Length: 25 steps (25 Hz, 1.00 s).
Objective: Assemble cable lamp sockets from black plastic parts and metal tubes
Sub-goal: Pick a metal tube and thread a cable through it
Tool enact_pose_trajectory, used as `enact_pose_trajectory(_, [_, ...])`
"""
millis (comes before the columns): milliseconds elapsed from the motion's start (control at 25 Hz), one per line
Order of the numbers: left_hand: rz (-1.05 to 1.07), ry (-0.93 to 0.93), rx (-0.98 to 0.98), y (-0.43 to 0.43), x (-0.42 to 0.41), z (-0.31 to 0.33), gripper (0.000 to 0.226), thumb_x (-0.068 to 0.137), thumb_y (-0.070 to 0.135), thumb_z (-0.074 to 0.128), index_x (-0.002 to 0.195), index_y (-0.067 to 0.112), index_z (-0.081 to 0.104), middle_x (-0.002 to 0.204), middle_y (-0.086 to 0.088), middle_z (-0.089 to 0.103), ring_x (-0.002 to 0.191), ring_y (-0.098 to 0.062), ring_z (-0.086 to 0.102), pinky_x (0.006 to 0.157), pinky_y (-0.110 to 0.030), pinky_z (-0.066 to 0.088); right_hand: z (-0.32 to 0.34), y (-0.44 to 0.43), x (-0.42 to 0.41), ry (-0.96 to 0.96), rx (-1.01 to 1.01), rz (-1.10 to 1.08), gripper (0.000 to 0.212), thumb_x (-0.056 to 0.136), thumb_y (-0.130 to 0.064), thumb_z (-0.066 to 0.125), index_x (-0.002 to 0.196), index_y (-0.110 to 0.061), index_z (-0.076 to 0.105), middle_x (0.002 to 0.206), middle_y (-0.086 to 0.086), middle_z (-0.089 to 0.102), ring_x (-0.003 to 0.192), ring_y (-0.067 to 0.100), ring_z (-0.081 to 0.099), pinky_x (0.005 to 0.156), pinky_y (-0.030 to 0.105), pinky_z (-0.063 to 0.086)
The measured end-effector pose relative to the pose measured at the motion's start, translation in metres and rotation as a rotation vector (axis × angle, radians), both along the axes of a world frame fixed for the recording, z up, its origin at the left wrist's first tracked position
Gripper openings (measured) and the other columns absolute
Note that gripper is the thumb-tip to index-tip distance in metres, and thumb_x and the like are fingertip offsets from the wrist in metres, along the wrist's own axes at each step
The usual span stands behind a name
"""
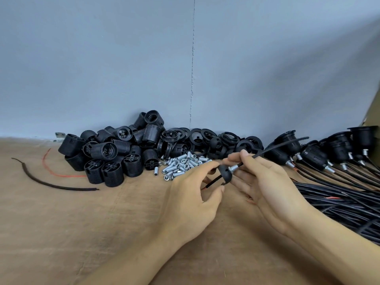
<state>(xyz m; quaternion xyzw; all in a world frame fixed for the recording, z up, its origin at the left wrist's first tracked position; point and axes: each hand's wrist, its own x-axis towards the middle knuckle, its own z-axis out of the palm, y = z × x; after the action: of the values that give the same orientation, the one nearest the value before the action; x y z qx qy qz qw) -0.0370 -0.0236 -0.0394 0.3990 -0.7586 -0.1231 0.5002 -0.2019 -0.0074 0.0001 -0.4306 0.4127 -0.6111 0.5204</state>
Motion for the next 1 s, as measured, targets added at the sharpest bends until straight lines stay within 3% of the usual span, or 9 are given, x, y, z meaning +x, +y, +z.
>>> enact_pose_trajectory(80, [0.023,0.066,0.006,-0.001,0.001,0.001,0.043,0.080,0.031,0.070,0.119,0.045,0.061,0.106,0.030,0.066,0.099,0.006,0.064,0.084,-0.008,0.047,0.001,0.000,0.000,0.116,0.018,-0.137,0.036,0.097,-0.038,0.059,0.094,-0.006,0.073,0.088,0.005,0.078,0.084,0.018,0.076,0.074,0.033,0.061])
enact_pose_trajectory(200, [-0.005,0.177,0.073,-0.007,0.005,0.003,0.048,0.079,0.010,0.075,0.105,0.049,0.068,0.104,0.029,0.068,0.096,0.003,0.066,0.081,-0.006,0.046,0.006,-0.004,-0.007,0.098,0.137,-0.236,0.042,0.099,-0.040,0.058,0.090,0.001,0.064,0.070,0.010,0.067,0.054,0.021,0.067,0.049,0.032,0.057])
enact_pose_trajectory(400, [-0.079,0.199,0.115,-0.011,0.006,0.003,0.074,0.079,-0.004,0.073,0.100,0.066,0.063,0.100,0.022,0.068,0.089,-0.006,0.069,0.076,-0.017,0.055,0.011,-0.004,-0.010,-0.070,0.327,-0.258,0.038,0.104,-0.037,0.050,0.085,-0.005,0.057,0.064,0.006,0.053,0.040,0.017,0.059,0.038,0.030,0.052])
enact_pose_trajectory(560, [-0.072,0.098,0.189,-0.017,0.010,-0.005,0.050,0.083,-0.001,0.071,0.111,0.040,0.070,0.102,0.019,0.069,0.088,-0.002,0.068,0.076,-0.015,0.052,0.008,0.000,-0.004,-0.267,0.442,-0.224,0.042,0.105,-0.042,0.043,0.075,-0.012,0.047,0.046,-0.001,0.037,0.030,0.013,0.043,0.035,0.028,0.050])
enact_pose_trajectory(680, [-0.097,0.010,0.277,-0.017,0.011,-0.004,0.045,0.084,-0.002,0.069,0.116,0.031,0.071,0.103,0.015,0.069,0.086,0.000,0.064,0.076,-0.014,0.049,0.007,0.006,0.006,-0.266,0.478,-0.104,0.047,0.102,-0.046,0.046,0.070,-0.012,0.048,0.046,-0.001,0.038,0.031,0.012,0.040,0.036,0.029,0.050])
enact_pose_trajectory(760, [-0.114,-0.061,0.300,-0.016,0.011,-0.002,0.045,0.085,0.000,0.067,0.119,0.030,0.071,0.105,0.014,0.069,0.085,0.003,0.062,0.076,-0.010,0.045,0.007,0.010,0.015,-0.106,0.408,0.073,0.042,0.097,-0.041,0.057,0.066,-0.012,0.054,0.054,0.003,0.044,0.036,0.013,0.044,0.042,0.030,0.052])
enact_pose_trajectory(880, [-0.156,-0.076,0.359,-0.018,0.014,0.000,0.047,0.088,-0.001,0.063,0.126,0.026,0.068,0.101,0.013,0.072,0.082,0.011,0.061,0.075,-0.002,0.041,0.003,0.011,0.017,0.407,0.031,0.129,0.031,0.093,-0.035,0.066,0.068,-0.018,0.060,0.064,0.004,0.056,0.048,0.017,0.054,0.059,0.035,0.052])
enact_pose_trajectory(960, [-0.199,-0.027,0.426,-0.020,0.015,0.002,0.048,0.086,-0.005,0.061,0.124,0.023,0.069,0.096,0.012,0.074,0.079,0.008,0.063,0.073,-0.005,0.043,0.000,0.009,0.008,0.868,-0.276,-0.034,0.008,0.092,-0.034,0.068,0.085,-0.031,0.066,0.083,-0.011,0.066,0.073,0.005,0.061,0.073,0.019,0.048])
enact_pose_trajectory(1000, [-0.211,0.000,0.460,-0.021,0.015,0.002,0.049,0.085,-0.007,0.060,0.122,0.023,0.070,0.094,0.012,0.074,0.075,0.006,0.062,0.072,-0.008,0.044,-0.002,0.006,0.004,1.102,-0.372,-0.080,0.011,0.091,-0.034,0.069,0.101,-0.036,0.066,0.099,-0.018,0.064,0.091,-0.002,0.058,0.083,0.013,0.043])
